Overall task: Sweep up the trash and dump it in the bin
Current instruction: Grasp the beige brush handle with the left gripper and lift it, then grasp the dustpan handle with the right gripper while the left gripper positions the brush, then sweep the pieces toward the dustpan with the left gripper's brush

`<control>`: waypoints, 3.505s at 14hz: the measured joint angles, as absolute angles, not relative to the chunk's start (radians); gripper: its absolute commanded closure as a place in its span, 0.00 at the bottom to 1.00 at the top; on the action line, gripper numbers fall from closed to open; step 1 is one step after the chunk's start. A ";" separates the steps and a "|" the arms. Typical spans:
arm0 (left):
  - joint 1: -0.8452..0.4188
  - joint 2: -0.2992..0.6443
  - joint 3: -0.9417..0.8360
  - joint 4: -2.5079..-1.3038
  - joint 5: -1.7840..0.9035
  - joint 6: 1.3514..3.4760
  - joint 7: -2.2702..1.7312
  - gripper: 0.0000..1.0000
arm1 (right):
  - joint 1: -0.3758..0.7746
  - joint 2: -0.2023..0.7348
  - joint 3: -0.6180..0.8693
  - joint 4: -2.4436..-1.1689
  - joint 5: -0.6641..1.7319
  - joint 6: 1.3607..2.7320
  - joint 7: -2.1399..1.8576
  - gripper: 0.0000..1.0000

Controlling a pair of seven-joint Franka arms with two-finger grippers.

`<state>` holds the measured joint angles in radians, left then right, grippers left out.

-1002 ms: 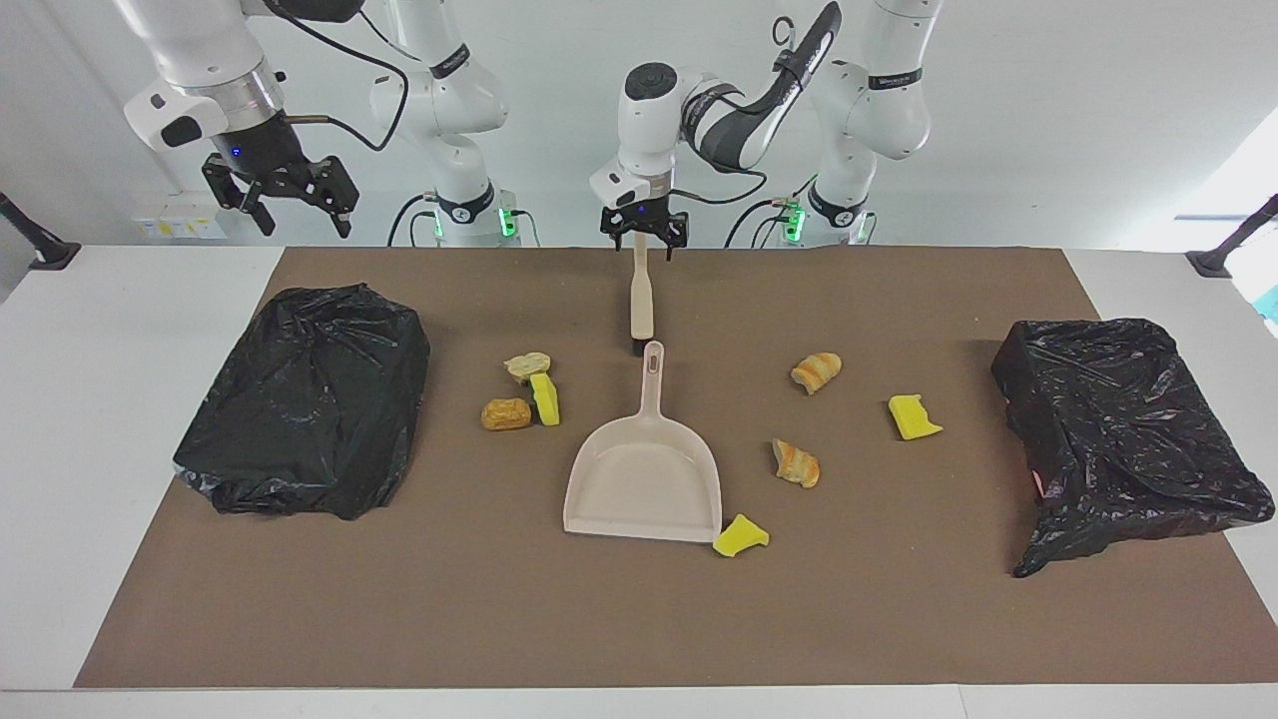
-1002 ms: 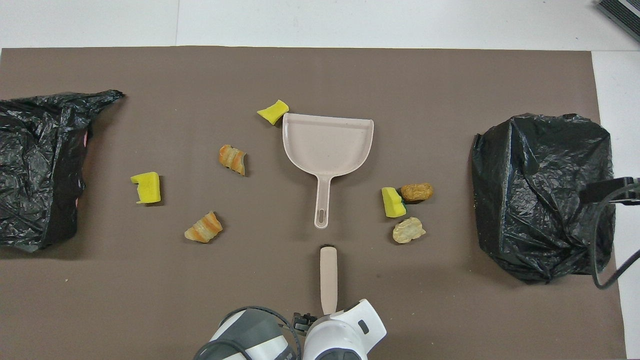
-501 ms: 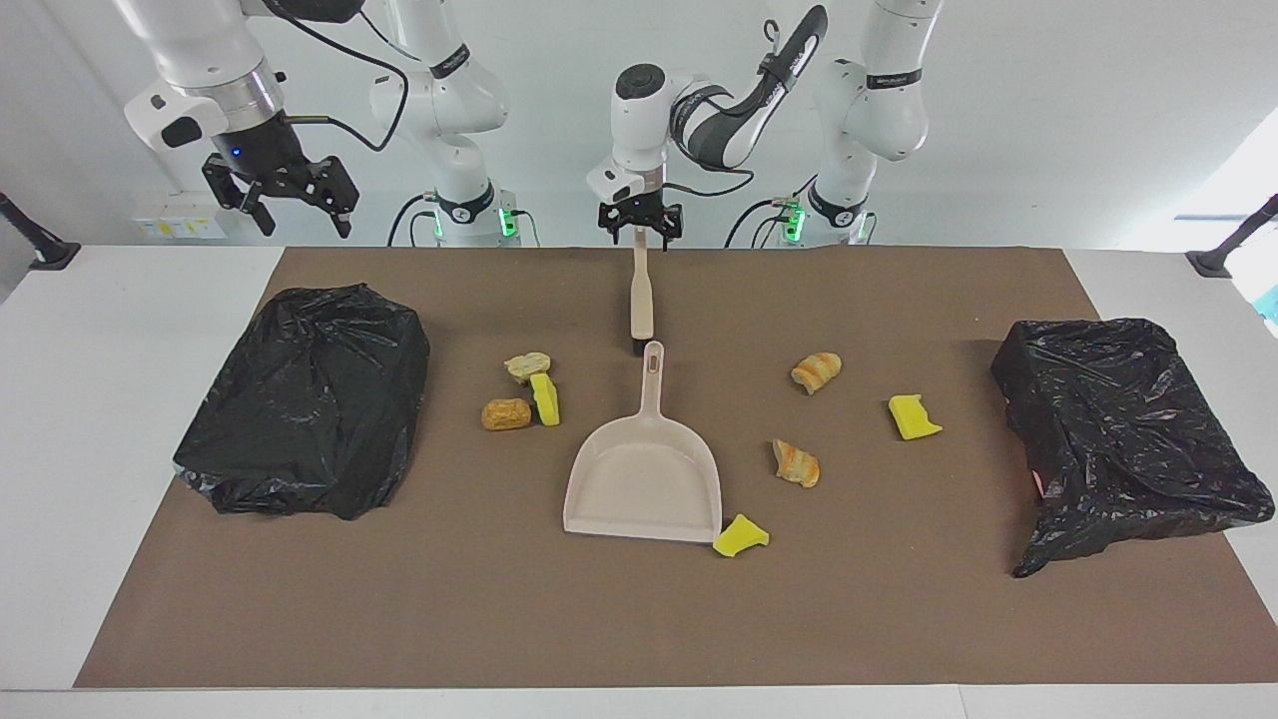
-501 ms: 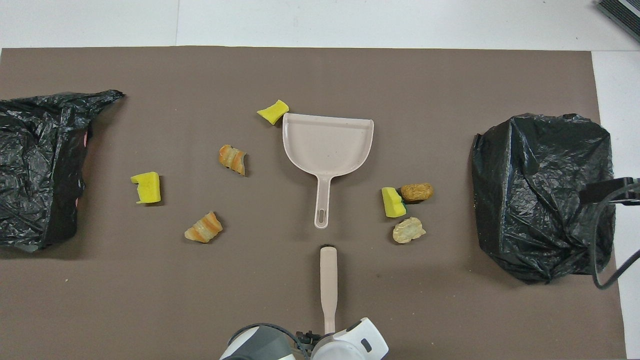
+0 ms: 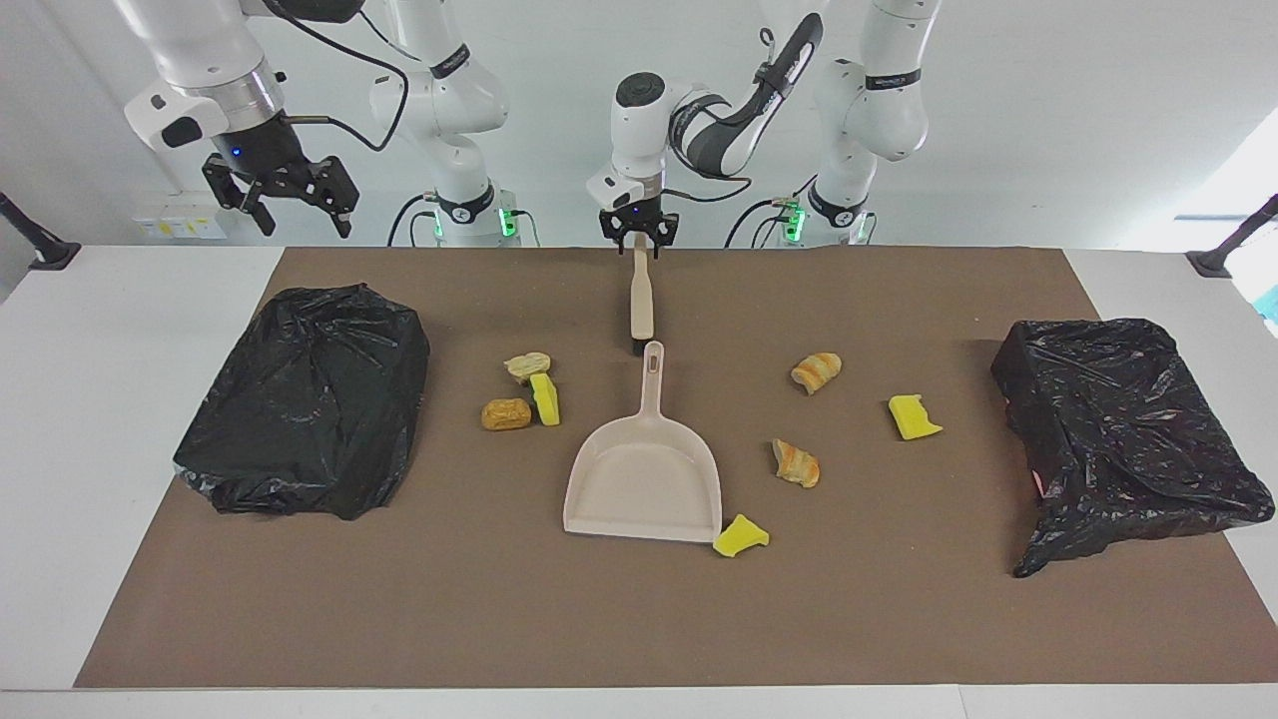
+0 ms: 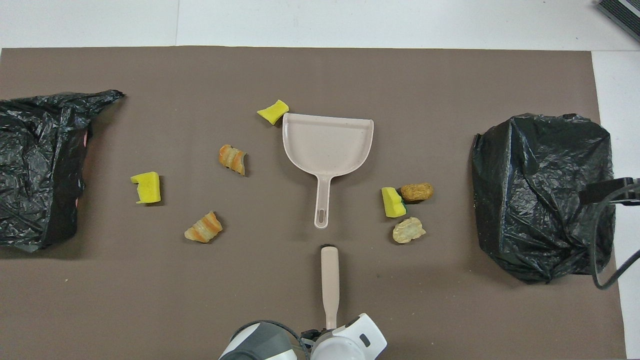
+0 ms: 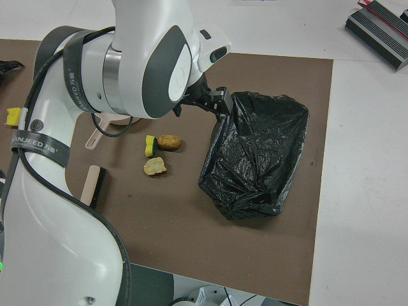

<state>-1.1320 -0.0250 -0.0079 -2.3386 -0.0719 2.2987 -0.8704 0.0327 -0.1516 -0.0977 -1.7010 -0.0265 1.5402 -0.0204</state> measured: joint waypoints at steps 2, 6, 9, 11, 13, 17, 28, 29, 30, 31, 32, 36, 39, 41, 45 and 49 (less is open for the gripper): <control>-1.128 -0.025 0.001 -2.338 -0.072 2.297 -0.877 1.00 | 0.033 -0.153 -0.098 -1.701 -0.026 1.540 -0.020 0.00; -1.055 -0.058 0.015 -2.295 -0.072 2.161 -0.878 1.00 | 0.033 -0.155 -0.098 -1.702 -0.026 1.540 -0.020 0.00; -1.001 -0.104 0.022 -2.228 -0.072 1.976 -0.889 1.00 | 0.034 -0.156 -0.096 -1.704 -0.026 1.539 -0.021 0.00; -0.950 -0.132 0.025 -2.211 -0.067 1.898 -0.899 1.00 | 0.036 -0.156 -0.087 -1.705 -0.027 1.520 -0.021 0.00; -0.873 -0.148 0.026 -2.205 -0.056 1.856 -0.904 1.00 | 0.058 -0.155 -0.073 -1.706 -0.027 1.504 -0.010 0.00; -0.692 -0.149 0.029 -2.201 0.025 1.830 -0.906 1.00 | 0.217 -0.095 -0.062 -1.712 -0.023 1.561 0.181 0.00; -0.109 -0.087 0.031 -2.234 0.168 2.055 -0.370 1.00 | 0.513 0.320 -0.016 -1.654 0.134 1.987 0.658 0.00; -0.066 -0.088 0.031 -2.255 0.168 2.070 -0.280 1.00 | 0.531 0.335 -0.014 -1.654 0.134 2.001 0.665 0.00; -0.035 -0.088 0.031 -2.279 0.168 2.083 -0.203 1.00 | 0.551 0.355 -0.013 -1.654 0.134 2.019 0.666 0.00; -0.019 -0.088 0.031 -2.300 0.168 2.092 -0.142 1.00 | 0.571 0.378 -0.013 -1.654 0.134 2.036 0.666 0.00; -0.017 -0.088 0.030 -2.317 0.168 2.097 -0.099 1.00 | 0.585 0.399 -0.013 -1.655 0.131 2.048 0.666 0.00; -0.101 -0.089 0.002 -2.355 0.156 2.103 -0.059 1.00 | 0.595 0.425 -0.014 -1.675 0.122 2.052 0.666 0.24; -0.210 -0.090 -0.004 -2.375 0.127 2.105 -0.065 1.00 | 0.601 0.424 -0.014 -1.679 0.120 2.058 0.666 0.60; -0.281 -0.090 -0.005 -2.376 0.075 2.106 -0.065 1.00 | 0.601 0.424 -0.014 -1.679 0.116 2.065 0.666 1.00; -0.323 -0.090 -0.004 -2.360 0.055 2.101 -0.065 1.00 | 0.601 0.424 -0.014 -1.679 0.092 2.065 0.666 1.00; -0.312 -0.080 0.016 -2.210 0.055 1.970 -0.063 1.00 | 0.602 0.424 -0.013 -1.680 0.078 2.062 0.615 1.00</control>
<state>-0.3122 -0.0803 0.0158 -2.2101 0.0547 1.9697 -0.0635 0.6018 0.4241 -0.0135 -1.6796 0.0784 2.0616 0.6149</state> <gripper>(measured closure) 0.731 0.687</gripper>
